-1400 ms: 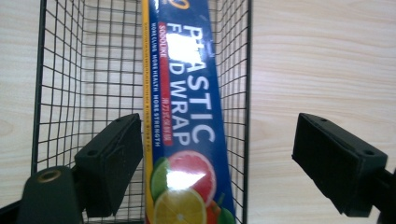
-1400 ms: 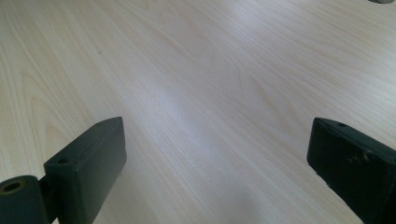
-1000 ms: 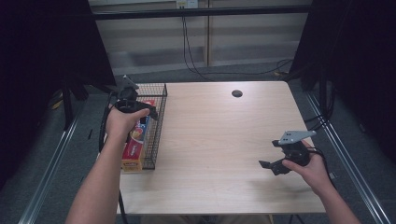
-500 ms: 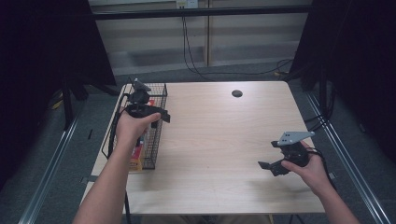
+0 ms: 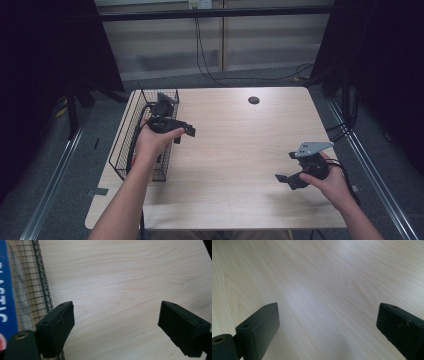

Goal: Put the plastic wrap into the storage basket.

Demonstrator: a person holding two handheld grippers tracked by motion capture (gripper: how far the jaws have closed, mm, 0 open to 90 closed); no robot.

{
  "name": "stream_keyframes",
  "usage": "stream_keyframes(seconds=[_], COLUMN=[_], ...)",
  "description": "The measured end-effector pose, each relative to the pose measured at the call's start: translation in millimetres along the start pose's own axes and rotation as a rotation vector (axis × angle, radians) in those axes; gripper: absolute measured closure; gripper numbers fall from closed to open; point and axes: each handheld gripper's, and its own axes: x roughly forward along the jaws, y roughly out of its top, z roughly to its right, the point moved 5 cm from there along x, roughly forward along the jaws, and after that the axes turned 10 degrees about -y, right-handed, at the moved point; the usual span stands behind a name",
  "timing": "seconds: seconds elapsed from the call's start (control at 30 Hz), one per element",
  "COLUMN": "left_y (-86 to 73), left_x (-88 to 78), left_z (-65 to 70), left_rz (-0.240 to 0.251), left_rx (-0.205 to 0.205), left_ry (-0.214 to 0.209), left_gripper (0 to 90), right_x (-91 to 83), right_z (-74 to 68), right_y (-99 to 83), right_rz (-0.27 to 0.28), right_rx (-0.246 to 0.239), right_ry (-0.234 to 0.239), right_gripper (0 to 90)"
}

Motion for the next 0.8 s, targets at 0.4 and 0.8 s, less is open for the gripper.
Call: stream_keyframes(seconds=[0.4, 0.8], left_y=[-17.8, -37.2], left_x=[25.4, 46.6], left_z=[10.2, 21.3], left_rz=[-0.022, 0.000], left_rx=[0.064, 0.123], left_ry=[-0.013, -0.066], left_gripper=[12.4, 10.4], right_x=[2.3, 5.7], right_z=[-1.1, -1.2], right_y=[-0.9, -2.7], right_rz=[-0.004, -0.011], right_rx=[-0.005, -0.005], right_ry=[-0.002, -0.008], right_gripper=[4.5, 4.5])
